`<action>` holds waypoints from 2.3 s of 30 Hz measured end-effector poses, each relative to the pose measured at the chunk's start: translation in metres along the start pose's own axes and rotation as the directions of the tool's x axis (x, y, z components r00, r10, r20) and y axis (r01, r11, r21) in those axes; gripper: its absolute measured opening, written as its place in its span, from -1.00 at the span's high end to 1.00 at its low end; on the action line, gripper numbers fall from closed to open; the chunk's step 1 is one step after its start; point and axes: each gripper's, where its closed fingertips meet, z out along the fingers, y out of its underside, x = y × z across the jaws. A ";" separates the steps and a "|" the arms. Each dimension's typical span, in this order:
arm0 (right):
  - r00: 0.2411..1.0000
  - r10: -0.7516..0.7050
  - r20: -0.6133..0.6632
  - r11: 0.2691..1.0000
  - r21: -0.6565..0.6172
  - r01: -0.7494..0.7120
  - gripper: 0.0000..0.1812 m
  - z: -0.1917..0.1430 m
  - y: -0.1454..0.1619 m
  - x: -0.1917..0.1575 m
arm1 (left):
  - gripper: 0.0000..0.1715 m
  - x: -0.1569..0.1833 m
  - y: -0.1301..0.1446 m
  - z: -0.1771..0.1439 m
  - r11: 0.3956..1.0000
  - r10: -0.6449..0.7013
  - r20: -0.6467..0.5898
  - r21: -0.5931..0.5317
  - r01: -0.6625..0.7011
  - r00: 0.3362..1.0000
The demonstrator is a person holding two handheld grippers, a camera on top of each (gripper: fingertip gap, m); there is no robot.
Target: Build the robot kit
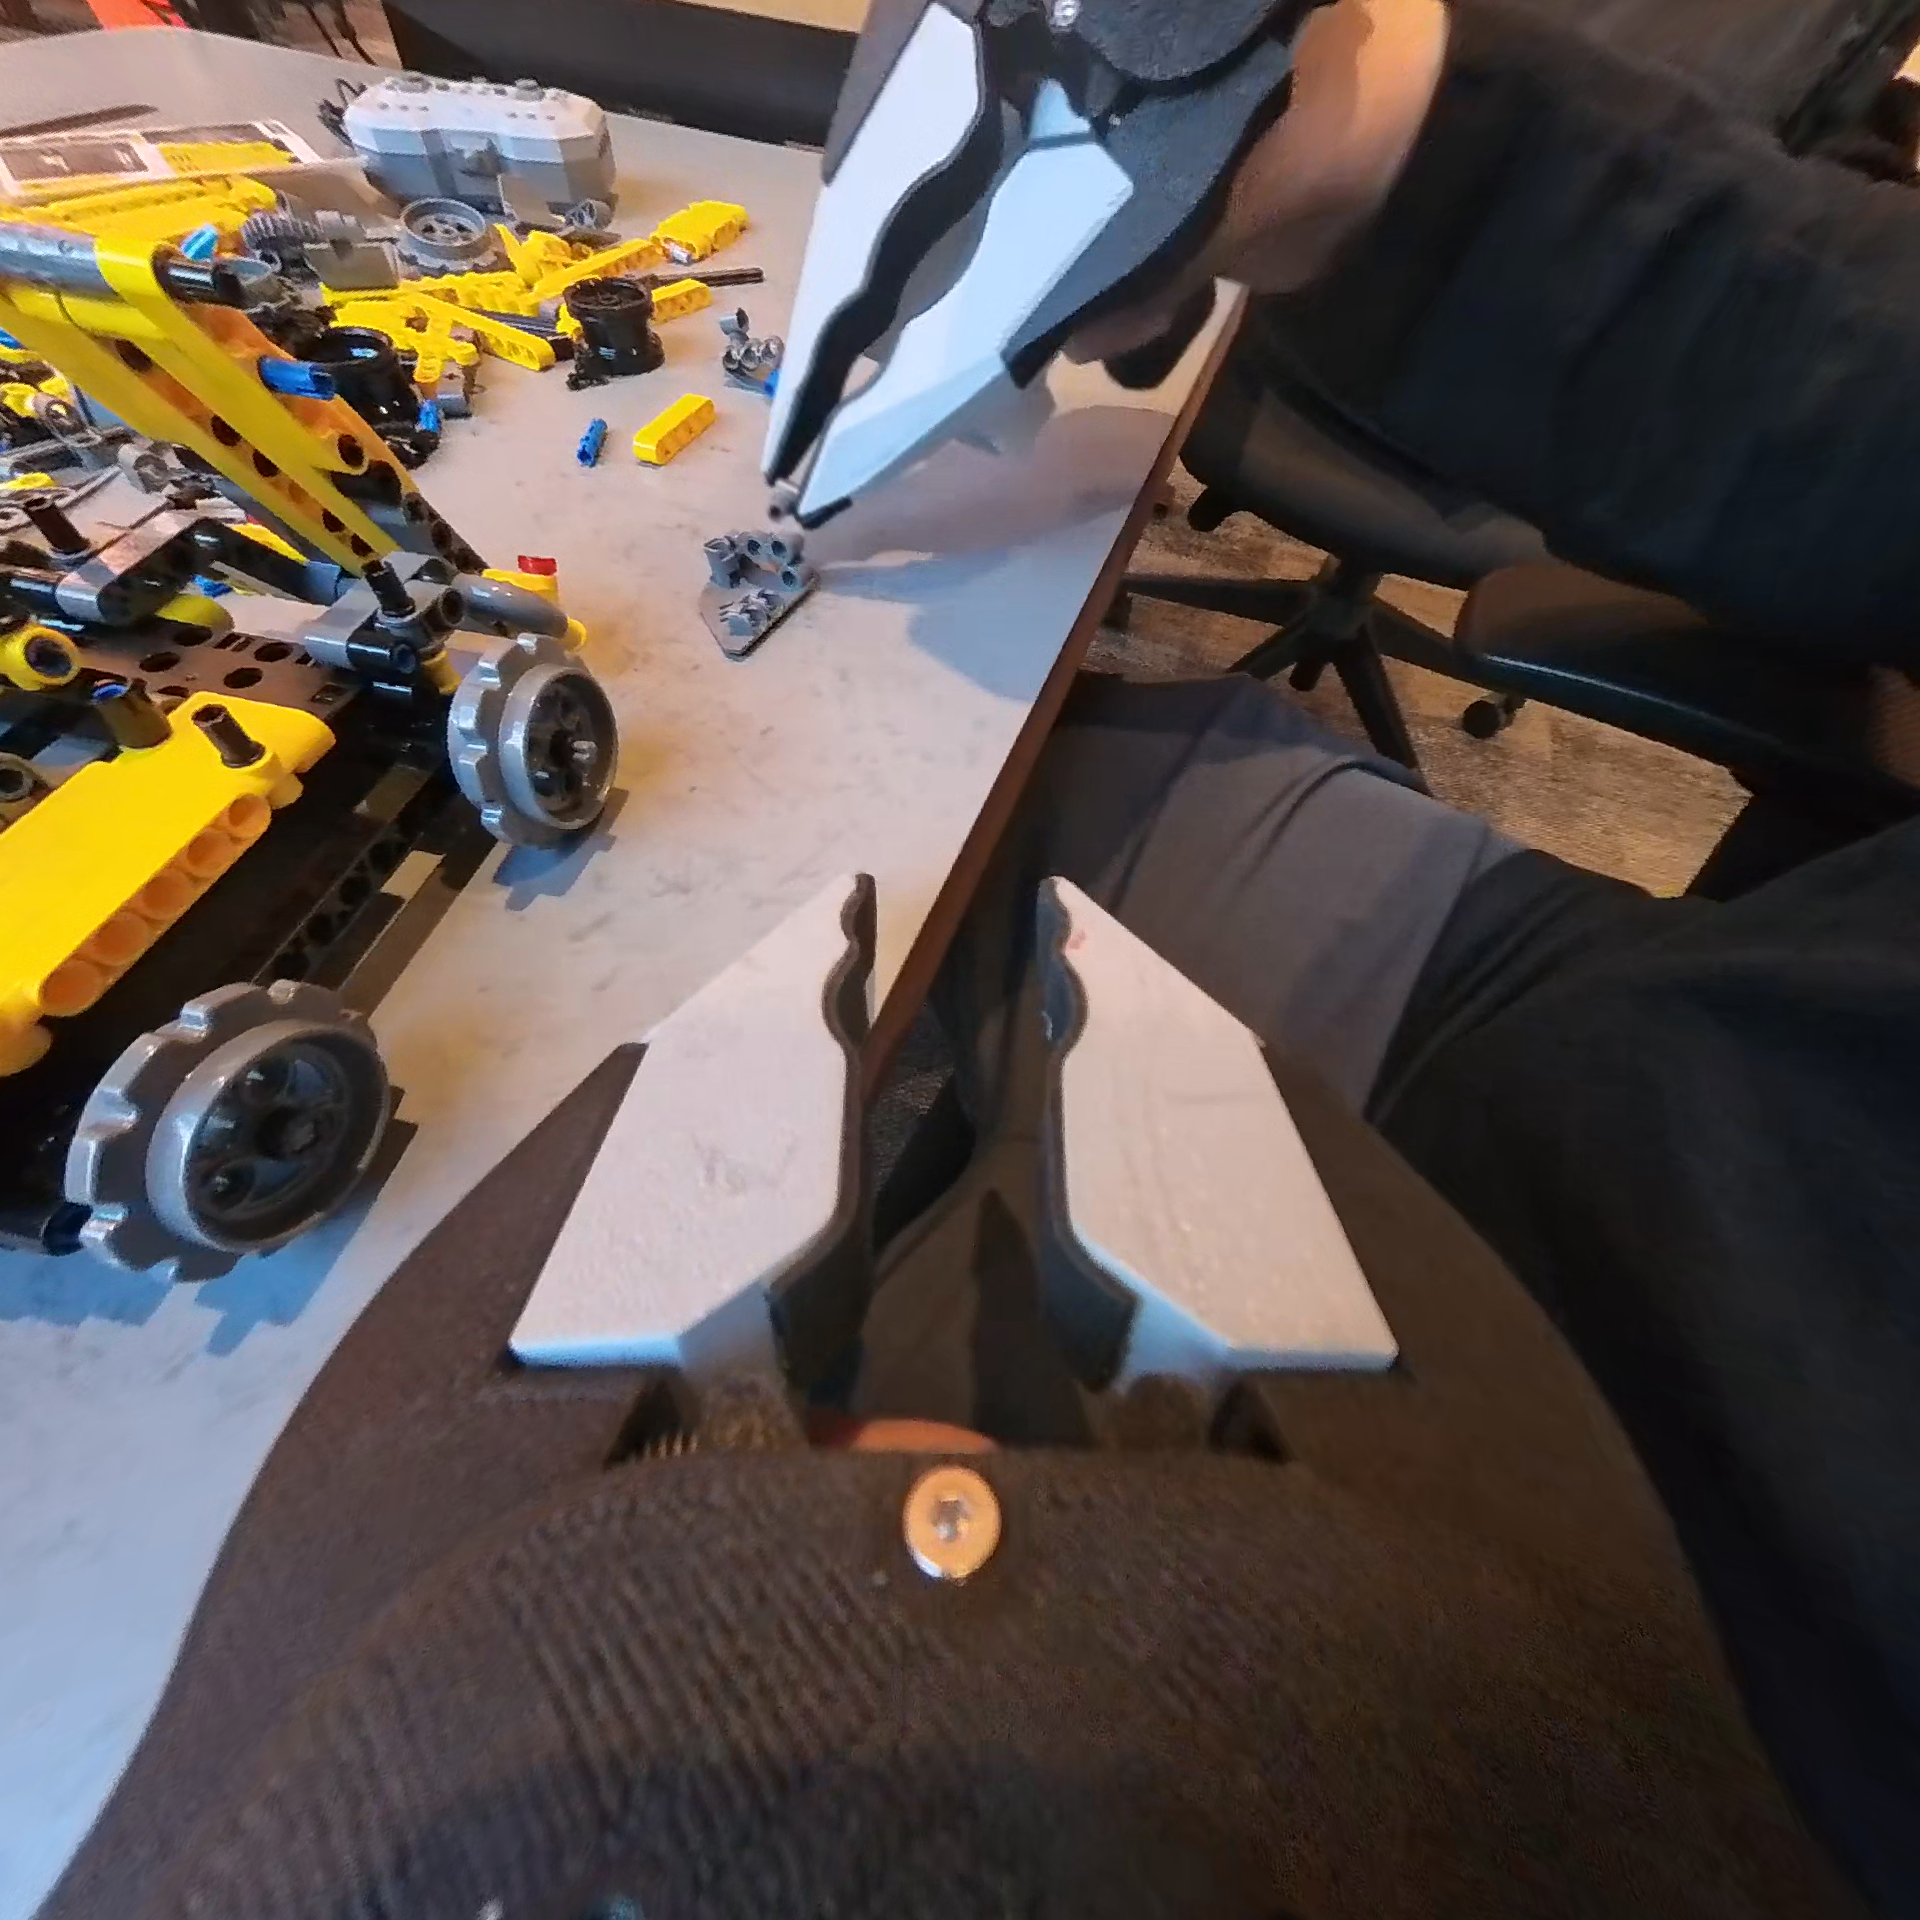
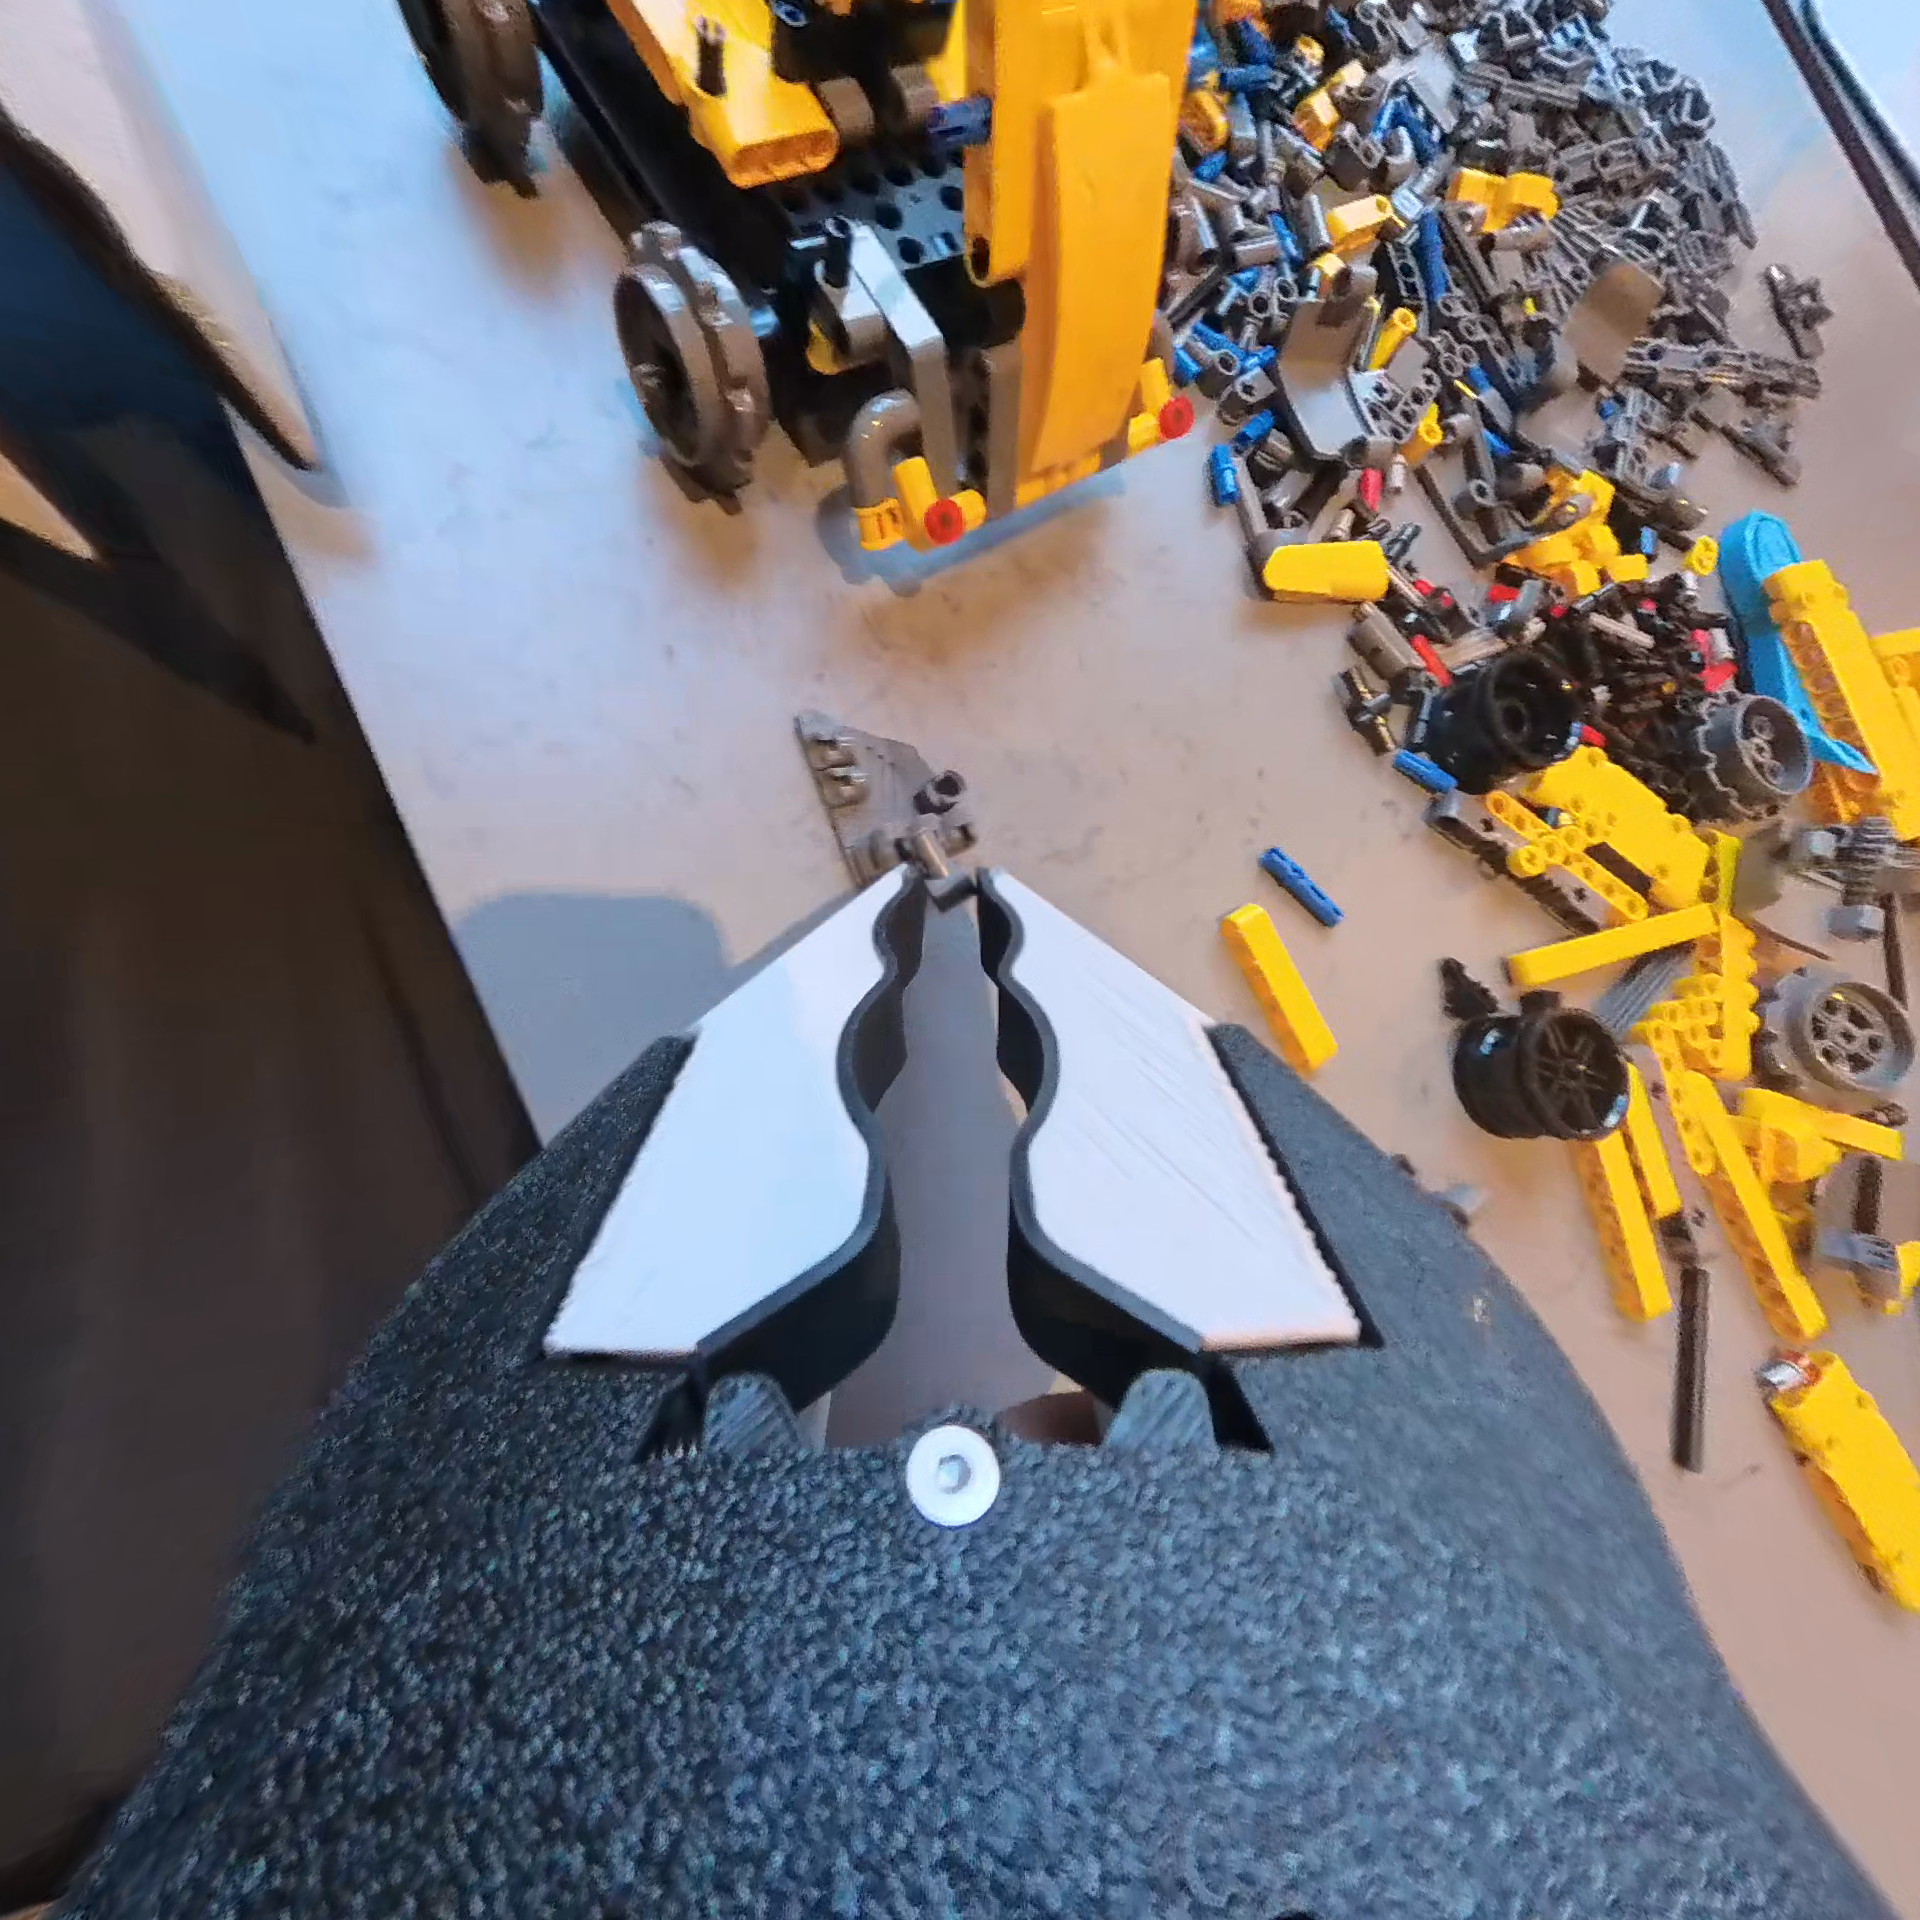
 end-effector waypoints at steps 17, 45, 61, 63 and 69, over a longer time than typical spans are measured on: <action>0.994 -0.071 0.087 0.994 -0.076 0.078 0.85 0.049 -0.010 0.053 | 0.67 0.001 0.006 0.002 0.999 0.024 -0.007 -0.030 -0.024 1.000; 0.970 -0.014 0.243 0.984 -0.168 0.056 0.95 0.029 0.014 0.084 | 0.68 0.000 0.005 0.000 1.000 -0.014 -0.040 -0.026 0.013 0.999; 0.993 0.098 0.067 0.982 -0.169 -0.085 0.95 -0.014 0.047 0.028 | 0.67 0.006 0.003 -0.002 1.000 -0.011 -0.053 -0.016 0.011 0.999; 0.989 0.143 0.032 0.977 -0.164 -0.136 0.95 -0.020 0.055 0.028 | 0.67 0.007 0.004 0.000 1.000 -0.007 -0.051 -0.024 0.006 0.999; 0.971 0.238 -0.007 0.961 -0.144 -0.236 0.89 -0.034 0.068 0.027 | 0.68 0.015 0.003 0.006 0.999 0.022 -0.049 -0.030 -0.023 0.999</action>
